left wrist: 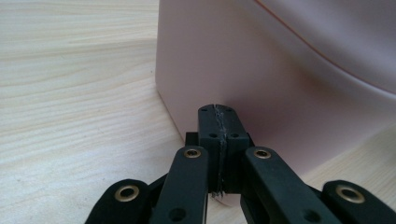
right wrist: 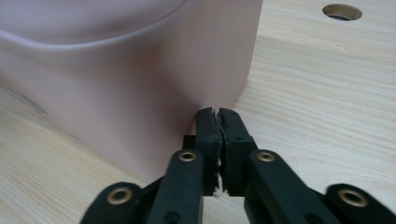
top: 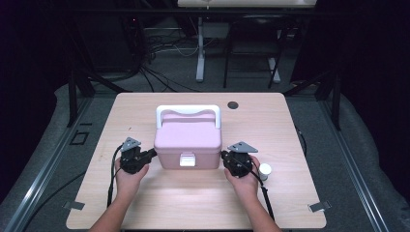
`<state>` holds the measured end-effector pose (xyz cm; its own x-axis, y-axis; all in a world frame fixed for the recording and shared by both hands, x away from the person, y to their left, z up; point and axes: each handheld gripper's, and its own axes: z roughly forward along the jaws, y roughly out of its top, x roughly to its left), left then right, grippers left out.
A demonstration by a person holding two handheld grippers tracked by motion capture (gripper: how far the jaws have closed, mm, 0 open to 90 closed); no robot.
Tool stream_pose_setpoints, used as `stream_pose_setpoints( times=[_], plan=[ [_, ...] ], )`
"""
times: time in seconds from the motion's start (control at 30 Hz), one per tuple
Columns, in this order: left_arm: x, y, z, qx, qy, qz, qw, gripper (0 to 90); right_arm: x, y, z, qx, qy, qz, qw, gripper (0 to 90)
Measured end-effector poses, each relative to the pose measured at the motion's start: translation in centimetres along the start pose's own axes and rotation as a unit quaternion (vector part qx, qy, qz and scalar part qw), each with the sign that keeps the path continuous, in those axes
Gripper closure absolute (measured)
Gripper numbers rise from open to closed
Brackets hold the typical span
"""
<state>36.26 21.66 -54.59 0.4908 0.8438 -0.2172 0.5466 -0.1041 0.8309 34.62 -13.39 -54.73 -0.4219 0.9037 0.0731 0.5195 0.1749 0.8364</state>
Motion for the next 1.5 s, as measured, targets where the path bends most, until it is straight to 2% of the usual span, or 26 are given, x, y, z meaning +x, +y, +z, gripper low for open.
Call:
stream_pose_setpoints(
  times=[0.07,0.1,0.3,0.77,1.07,1.27,1.5],
  plan=[
    [0.0,0.0,0.0,0.001,-0.001,-0.001,1.0,90.0,0.1,0.0,0.0,0.001,-0.003,0.007,1.0,89.9],
    [0.0,0.0,0.0,0.002,-0.001,-0.002,1.0,90.0,0.4,0.1,0.0,0.003,-0.013,0.008,0.9999,90.0],
    [-0.2,0.0,-0.1,0.002,0.006,-0.005,1.0,90.0,0.3,0.1,0.0,0.005,-0.008,0.01,0.9999,90.0],
    [-0.9,-0.2,-0.4,0.007,0.007,-0.002,1.0,90.0,0.2,-0.1,-0.8,0.017,0.001,-0.01,0.9998,90.0],
    [-1.1,-0.5,-1.0,0.016,-0.005,-0.006,0.9998,90.0,0.2,-0.5,-1.4,0.023,0.008,-0.022,0.9995,90.0],
    [-1.3,-0.7,-1.2,0.018,-0.009,-0.004,0.9998,90.0,0.2,-0.7,-1.7,0.031,0.01,-0.036,0.9988,90.0],
    [-1.6,-0.8,-1.6,0.026,-0.015,0.005,0.9995,90.0,0.1,-0.8,-2.0,0.035,0.017,-0.038,0.9985,90.0]
  ],
)
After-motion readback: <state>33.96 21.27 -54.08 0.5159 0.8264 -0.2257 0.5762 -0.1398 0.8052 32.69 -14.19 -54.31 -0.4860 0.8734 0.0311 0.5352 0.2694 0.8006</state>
